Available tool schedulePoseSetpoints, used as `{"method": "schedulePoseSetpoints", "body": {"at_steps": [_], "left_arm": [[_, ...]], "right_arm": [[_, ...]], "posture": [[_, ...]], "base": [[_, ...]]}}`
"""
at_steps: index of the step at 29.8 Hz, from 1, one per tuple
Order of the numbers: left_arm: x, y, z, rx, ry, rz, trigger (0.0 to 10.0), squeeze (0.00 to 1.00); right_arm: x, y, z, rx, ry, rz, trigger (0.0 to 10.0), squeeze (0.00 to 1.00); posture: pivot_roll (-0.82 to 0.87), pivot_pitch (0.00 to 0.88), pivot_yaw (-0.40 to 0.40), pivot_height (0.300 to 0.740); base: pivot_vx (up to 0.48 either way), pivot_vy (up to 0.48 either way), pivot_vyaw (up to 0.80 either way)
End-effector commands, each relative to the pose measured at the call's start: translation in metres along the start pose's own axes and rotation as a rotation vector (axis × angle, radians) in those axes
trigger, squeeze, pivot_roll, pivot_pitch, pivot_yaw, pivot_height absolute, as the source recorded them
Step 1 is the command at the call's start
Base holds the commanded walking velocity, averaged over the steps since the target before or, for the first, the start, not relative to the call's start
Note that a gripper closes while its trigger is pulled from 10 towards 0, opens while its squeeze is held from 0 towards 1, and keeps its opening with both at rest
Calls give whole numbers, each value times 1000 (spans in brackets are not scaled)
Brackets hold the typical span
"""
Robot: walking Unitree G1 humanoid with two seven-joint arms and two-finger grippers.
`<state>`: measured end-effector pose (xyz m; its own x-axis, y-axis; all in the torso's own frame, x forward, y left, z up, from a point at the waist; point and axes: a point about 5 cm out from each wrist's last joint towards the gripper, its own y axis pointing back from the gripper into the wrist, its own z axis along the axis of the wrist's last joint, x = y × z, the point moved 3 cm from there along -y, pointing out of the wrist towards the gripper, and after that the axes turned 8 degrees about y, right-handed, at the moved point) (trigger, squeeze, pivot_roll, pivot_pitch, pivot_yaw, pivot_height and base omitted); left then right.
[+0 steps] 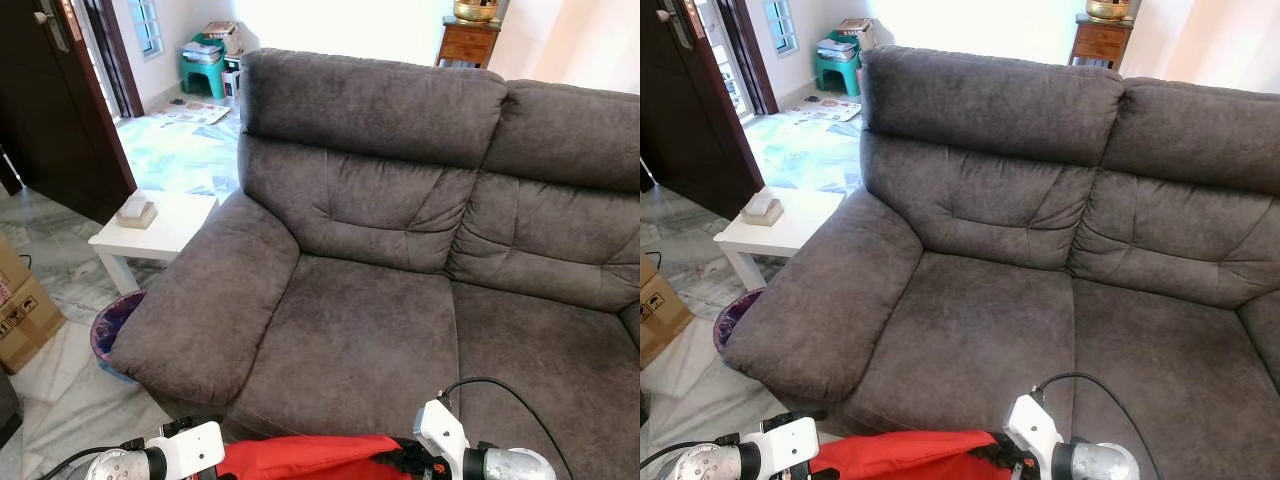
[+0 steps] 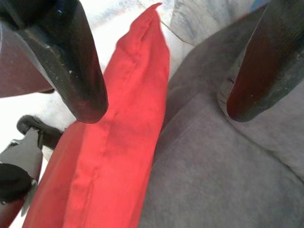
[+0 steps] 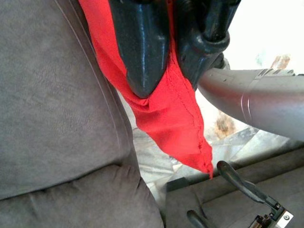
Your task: Move the pillow to the sofa from floor
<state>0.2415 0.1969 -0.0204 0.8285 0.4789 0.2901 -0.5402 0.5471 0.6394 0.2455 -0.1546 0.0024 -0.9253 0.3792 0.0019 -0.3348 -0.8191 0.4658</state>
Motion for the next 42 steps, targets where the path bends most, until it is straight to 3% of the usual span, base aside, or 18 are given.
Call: {"method": "schedulePoseSetpoints", "body": {"at_steps": [1, 2, 6, 10, 13, 18, 24, 28, 35, 42], "left_arm": [[-9, 1, -7, 29, -13, -48, 10000, 0], [-16, 0, -9, 29, -5, -80, 10000, 0], [-18, -1, -9, 28, -7, -92, 10000, 0], [-31, -2, -5, -2, -8, -192, 10000, 0], [-31, -2, -5, -2, -8, -192, 10000, 0], [-41, -4, -7, 24, -55, -267, 10000, 0], [-25, -9, -14, 50, -56, -108, 10000, 0], [-20, -10, -16, 54, -69, -67, 10000, 0], [-13, -11, -8, 10, -84, -29, 10000, 0], [-20, -13, -22, 83, -57, -45, 10000, 0]], "right_arm": [[-10, 6, 25, -85, 67, -18, 10000, 0], [-12, 8, 28, -88, 75, -18, 10000, 0], [-12, 9, 30, -88, 76, -16, 10000, 0], [-12, 7, 37, -91, 87, -6, 10000, 0], [-12, 7, 37, -91, 87, -6, 10000, 0], [-11, 5, 40, -96, 83, -4, 10000, 0], [-8, 10, 45, -115, 70, 13, 10000, 0], [-5, 11, 46, -116, 65, 24, 10000, 0], [-5, 14, 46, -114, 62, 26, 10000, 0], [0, 16, 49, -122, 54, 56, 10000, 0]], "posture": [[138, 43, -38, 740], [134, 43, -39, 740], [134, 42, -39, 740], [137, 41, -43, 740], [137, 41, -43, 740], [135, 38, -41, 740], [124, 42, -40, 740], [118, 44, -43, 740], [117, 46, -44, 740], [109, 46, -53, 740]], "base": [[0, 0, 0], [0, 0, 0], [0, 0, 0], [0, 0, 0], [0, 0, 0], [0, 0, 0], [0, 0, 0], [0, 0, 0], [0, 0, 0], [0, 0, 0]]}}
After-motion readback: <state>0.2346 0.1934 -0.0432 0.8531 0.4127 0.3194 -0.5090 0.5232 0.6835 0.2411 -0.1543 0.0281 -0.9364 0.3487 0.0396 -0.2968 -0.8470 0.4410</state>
